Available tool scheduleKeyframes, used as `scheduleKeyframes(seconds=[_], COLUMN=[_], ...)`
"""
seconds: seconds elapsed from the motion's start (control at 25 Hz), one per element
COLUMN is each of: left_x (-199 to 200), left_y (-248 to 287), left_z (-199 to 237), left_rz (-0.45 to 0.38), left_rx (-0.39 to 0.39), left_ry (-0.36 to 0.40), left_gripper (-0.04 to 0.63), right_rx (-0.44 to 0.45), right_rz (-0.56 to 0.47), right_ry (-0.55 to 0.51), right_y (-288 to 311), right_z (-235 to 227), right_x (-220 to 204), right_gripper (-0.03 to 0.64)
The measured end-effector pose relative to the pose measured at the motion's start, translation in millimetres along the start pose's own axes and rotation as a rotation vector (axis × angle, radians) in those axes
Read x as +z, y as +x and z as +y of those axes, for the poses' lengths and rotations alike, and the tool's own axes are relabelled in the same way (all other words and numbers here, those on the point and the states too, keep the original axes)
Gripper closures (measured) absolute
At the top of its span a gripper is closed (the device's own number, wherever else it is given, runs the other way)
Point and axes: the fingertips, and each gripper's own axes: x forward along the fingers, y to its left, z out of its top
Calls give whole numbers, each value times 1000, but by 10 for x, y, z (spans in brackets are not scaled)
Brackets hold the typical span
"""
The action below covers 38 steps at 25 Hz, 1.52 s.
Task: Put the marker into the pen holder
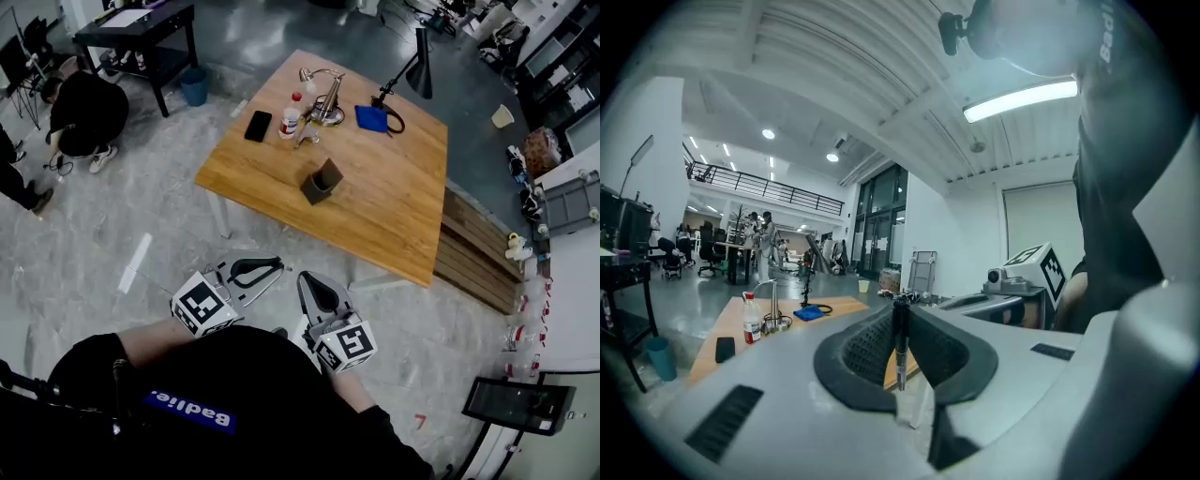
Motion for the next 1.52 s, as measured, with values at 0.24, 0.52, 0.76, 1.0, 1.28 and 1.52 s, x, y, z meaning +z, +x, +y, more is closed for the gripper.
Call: scheduleKeyframes(seconds=[0.24, 0.52, 0.76, 1.0, 1.28, 1.52], left_x=[-5, 7, 30, 111, 184, 222], left_y=[140, 377, 537, 641, 914, 1163], left_z=[17, -41, -46, 217, 873, 1449], left_rz=[7, 7, -3, -16, -31, -34], left_rx=[26, 80, 151, 168, 120, 20], left_ry=[1, 11, 14, 24, 34, 35], left_gripper=[545, 545, 545, 545, 545, 545], right_rx=[18, 47, 68, 50, -30, -127], right_rz=[-8, -14, -12, 2, 37, 49], right_ry=[-2, -10, -5, 8, 25, 40], right_y=[-57, -249, -402, -312, 85, 535], right_z=[-141, -387, -610, -767, -1093, -1401], right_x=[28, 36, -24, -46, 1, 151], right_gripper=[612, 612, 612, 612, 612, 612])
